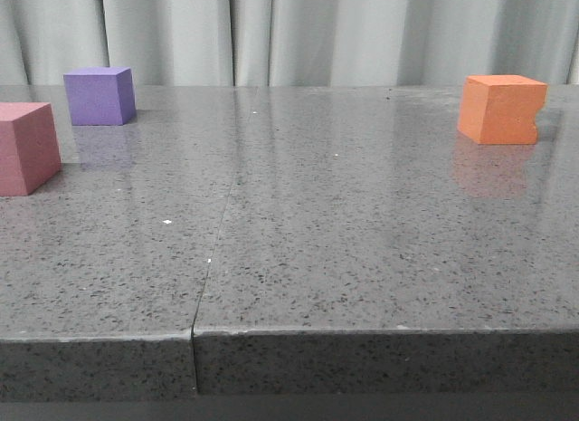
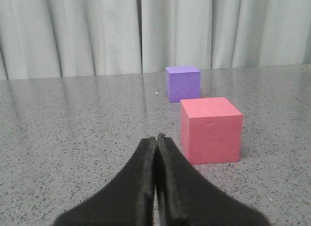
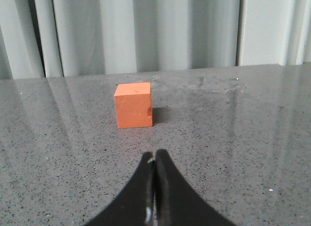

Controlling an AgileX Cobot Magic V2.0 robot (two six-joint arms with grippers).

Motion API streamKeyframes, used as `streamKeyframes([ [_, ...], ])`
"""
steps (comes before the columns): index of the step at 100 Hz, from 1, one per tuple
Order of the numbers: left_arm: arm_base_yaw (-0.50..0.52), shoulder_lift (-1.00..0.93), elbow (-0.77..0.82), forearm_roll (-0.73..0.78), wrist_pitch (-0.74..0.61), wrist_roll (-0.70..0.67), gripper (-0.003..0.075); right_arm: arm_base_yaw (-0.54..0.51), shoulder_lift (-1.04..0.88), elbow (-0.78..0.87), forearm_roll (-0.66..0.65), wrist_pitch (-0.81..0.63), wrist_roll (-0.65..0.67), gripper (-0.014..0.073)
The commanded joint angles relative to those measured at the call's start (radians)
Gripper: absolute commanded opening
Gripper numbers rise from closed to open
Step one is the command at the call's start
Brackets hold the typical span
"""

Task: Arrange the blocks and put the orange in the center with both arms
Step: 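Move the right gripper above the orange cube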

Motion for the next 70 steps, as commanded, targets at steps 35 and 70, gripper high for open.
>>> streamKeyframes([
  [35, 0.002, -0.029, 0.041, -0.005, -0.085, -0.002, -0.0020, -0.005, 0.450, -0.326, -0.001, -0.006, -0.011, -0.0067],
  [70, 0.002, -0.029, 0.041, -0.005, -0.085, -0.002, -0.0020, -0.004, 0.857, -0.677, -0.001, 0.160, -0.011, 0.0035],
])
